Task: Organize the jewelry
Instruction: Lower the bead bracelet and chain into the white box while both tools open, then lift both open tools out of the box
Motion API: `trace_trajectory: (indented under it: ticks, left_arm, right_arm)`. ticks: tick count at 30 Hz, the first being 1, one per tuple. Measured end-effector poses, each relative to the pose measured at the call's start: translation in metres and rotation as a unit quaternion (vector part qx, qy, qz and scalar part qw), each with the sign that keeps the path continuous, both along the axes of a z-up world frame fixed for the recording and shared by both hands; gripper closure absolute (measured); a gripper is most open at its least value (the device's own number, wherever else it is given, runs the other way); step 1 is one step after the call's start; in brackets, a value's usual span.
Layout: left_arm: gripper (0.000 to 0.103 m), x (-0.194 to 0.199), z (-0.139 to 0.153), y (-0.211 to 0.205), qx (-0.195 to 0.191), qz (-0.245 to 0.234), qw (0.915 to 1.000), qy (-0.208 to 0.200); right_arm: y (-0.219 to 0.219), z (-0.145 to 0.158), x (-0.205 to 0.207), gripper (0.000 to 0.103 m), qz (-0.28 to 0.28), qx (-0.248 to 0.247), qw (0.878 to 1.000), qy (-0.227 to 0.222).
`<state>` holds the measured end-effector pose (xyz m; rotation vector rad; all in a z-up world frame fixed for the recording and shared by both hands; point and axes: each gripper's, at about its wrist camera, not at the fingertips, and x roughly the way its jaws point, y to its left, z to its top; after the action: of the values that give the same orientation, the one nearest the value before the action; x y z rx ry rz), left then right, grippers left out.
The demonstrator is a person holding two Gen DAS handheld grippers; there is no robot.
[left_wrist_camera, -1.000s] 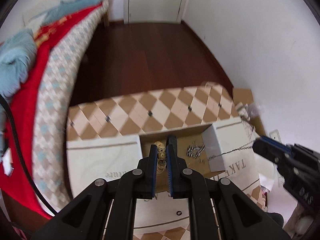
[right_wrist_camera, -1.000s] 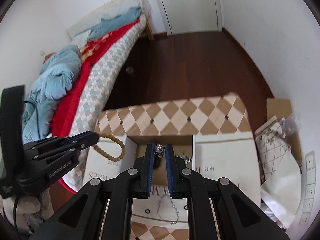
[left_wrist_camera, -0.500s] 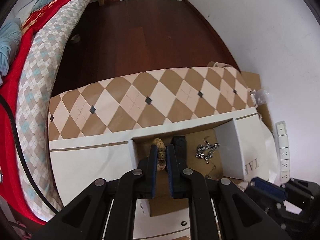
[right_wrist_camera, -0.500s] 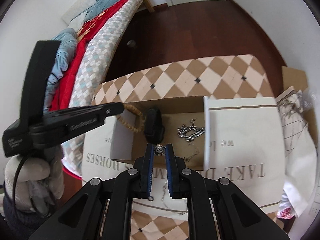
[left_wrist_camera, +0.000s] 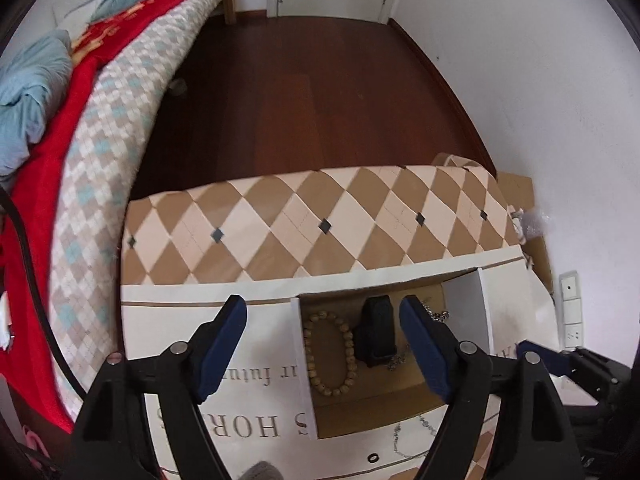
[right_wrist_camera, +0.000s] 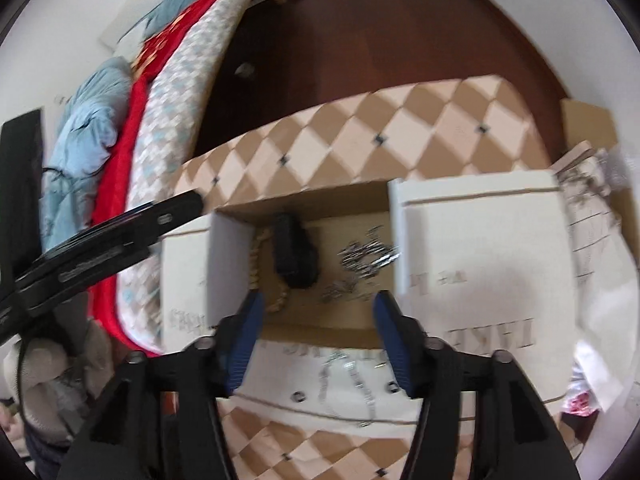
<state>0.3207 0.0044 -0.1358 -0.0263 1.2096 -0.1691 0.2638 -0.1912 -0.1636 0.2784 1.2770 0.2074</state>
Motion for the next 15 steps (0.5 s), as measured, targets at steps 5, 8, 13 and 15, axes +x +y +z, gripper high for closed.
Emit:
trace_trajectory:
  ticks: [5,8,13,15]
  left_arm:
    - [0.001,-0.02,0.01,0.004,0.059,0.014,0.9971,-0.046]
    - [0.001,-0.039,0.01,0.011,0.079,0.03,0.9943,-0.066]
    - [0.0,-0.07,0.005,0.025,0.085,0.057,0.9913,-0.083]
    - [0.0,-0.078,0.006,0.027,0.086,0.062,0.9905,-0.087]
  right_arm:
    - [0.0,0.008,-0.01,0.006,-0.006,-0.124,0.991,-0.038]
    - [0.003,0.006,-0.017,0.002,-0.011,-0.166,0.985,-0.049]
    - [0.007,0.0,-0.026,0.0,-0.013,-0.193,0.979,-0.06]
    - [0.01,-0.002,-0.032,0.0,-0.013,-0.199,0.978,-0.067]
